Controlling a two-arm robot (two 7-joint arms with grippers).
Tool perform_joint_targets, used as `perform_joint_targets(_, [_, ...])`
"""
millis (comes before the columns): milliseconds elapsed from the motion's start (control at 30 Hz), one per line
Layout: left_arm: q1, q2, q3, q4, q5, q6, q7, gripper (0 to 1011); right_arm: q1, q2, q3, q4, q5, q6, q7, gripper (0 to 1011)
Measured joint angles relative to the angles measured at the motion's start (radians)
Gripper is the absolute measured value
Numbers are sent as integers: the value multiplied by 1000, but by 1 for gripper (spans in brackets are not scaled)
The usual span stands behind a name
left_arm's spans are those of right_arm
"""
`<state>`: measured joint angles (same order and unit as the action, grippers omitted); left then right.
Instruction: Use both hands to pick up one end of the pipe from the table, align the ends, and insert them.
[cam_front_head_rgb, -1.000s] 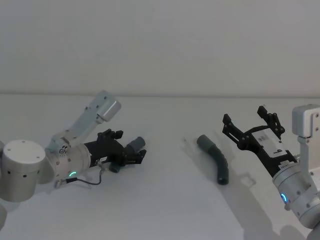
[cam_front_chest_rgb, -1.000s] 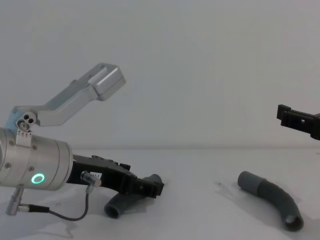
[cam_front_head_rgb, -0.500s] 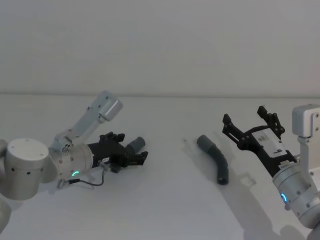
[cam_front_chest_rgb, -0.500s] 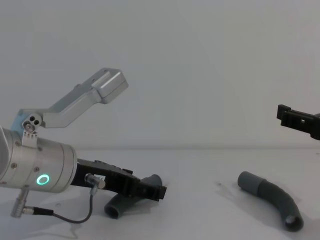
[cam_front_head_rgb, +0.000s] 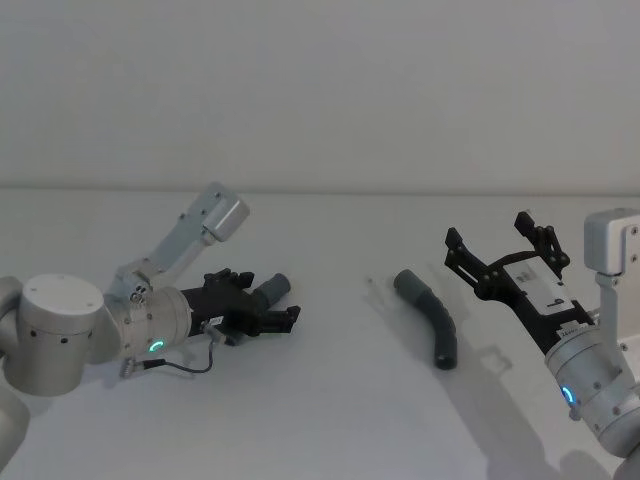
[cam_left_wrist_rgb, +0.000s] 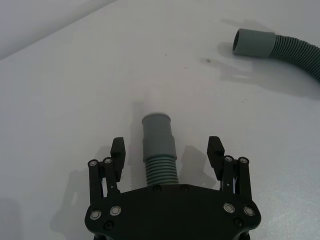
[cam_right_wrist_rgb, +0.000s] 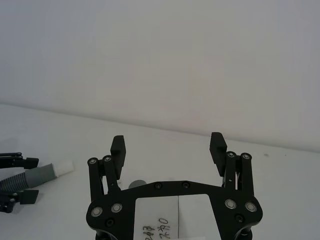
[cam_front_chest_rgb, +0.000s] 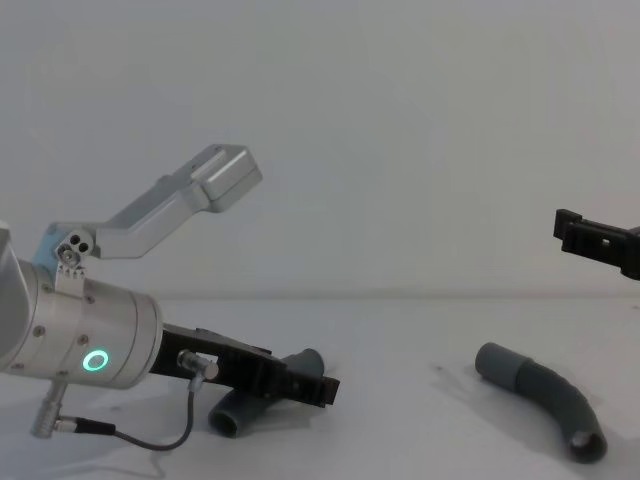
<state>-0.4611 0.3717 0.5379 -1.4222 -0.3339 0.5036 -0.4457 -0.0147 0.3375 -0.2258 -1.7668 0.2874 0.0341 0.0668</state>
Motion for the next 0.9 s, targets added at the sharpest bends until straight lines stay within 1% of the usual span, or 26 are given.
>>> perform_joint_targets(267, [-7, -4, 6, 9, -8, 11, 0, 994, 0, 0, 0, 0, 0, 0, 0, 1002])
perform_joint_targets(400, [-9, -6, 8, 12, -11, 14, 0, 910, 0, 0, 0, 0, 0, 0, 0, 1002])
perform_joint_targets(433, [-10, -6, 8, 12, -11, 14, 0, 910, 0, 0, 0, 0, 0, 0, 0, 1002])
perform_joint_targets(500, [-11, -6, 8, 13, -12, 15, 0, 830, 0, 0, 0, 0, 0, 0, 0, 1001])
perform_joint_targets(633, [-12, -7, 9, 14, -13, 17, 0, 747, 0, 0, 0, 0, 0, 0, 0, 1002])
perform_joint_targets(733, [-12, -7, 10, 15, -14, 18, 0, 633, 0, 0, 0, 0, 0, 0, 0, 1002])
perform_joint_targets(800, [-12, -7, 10, 16, -15, 18, 0, 595, 0, 0, 0, 0, 0, 0, 0, 1001])
perform_joint_targets(833, [-13, -7, 10, 16, -15, 18, 1, 538, 0, 0, 0, 0, 0, 0, 0, 1002])
perform_joint_targets(900, [-13, -7, 10, 16, -15, 19, 1, 507, 0, 0, 0, 0, 0, 0, 0, 1002])
